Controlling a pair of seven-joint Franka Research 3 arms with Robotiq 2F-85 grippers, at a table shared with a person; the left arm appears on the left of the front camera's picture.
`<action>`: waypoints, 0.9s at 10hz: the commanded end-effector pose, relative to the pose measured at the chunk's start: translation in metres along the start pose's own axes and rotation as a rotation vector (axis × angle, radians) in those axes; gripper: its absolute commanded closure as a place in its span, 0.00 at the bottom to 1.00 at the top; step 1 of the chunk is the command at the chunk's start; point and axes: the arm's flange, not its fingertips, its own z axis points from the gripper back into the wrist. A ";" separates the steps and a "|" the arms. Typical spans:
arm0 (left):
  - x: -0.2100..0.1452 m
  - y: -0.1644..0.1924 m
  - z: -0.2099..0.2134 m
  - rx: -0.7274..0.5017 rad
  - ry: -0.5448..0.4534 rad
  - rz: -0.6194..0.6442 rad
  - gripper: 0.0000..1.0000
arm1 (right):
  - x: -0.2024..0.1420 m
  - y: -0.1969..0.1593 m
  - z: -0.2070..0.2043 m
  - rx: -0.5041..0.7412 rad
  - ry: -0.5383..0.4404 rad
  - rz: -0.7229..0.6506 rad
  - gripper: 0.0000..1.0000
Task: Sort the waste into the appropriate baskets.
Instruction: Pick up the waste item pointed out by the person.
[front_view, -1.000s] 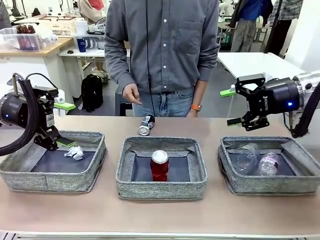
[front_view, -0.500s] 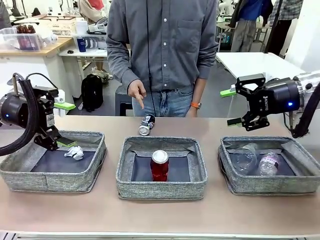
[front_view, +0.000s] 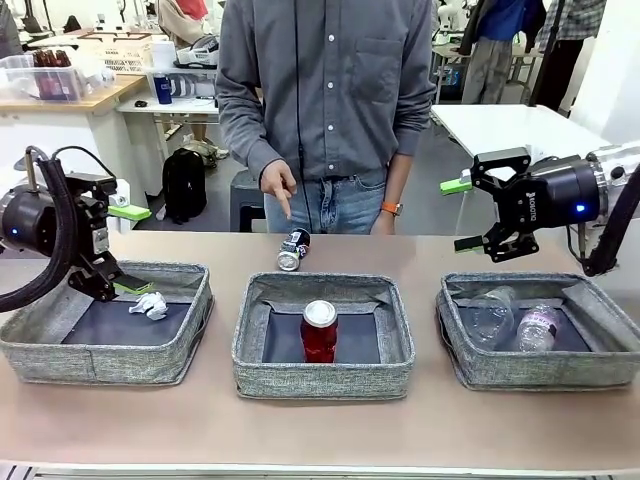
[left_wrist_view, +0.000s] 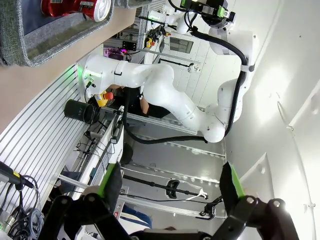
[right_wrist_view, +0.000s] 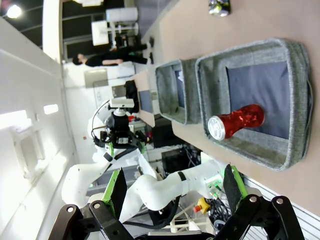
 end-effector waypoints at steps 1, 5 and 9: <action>0.029 -0.026 -0.013 0.150 -0.015 0.042 0.00 | -0.001 0.003 0.003 -0.012 0.005 -0.016 0.00; 0.162 -0.089 -0.085 0.727 -0.322 0.066 0.00 | -0.001 0.003 0.003 -0.012 0.005 -0.016 0.00; 0.230 -0.076 -0.166 1.446 -0.569 -0.194 0.00 | -0.001 0.003 0.003 -0.012 0.005 -0.016 0.00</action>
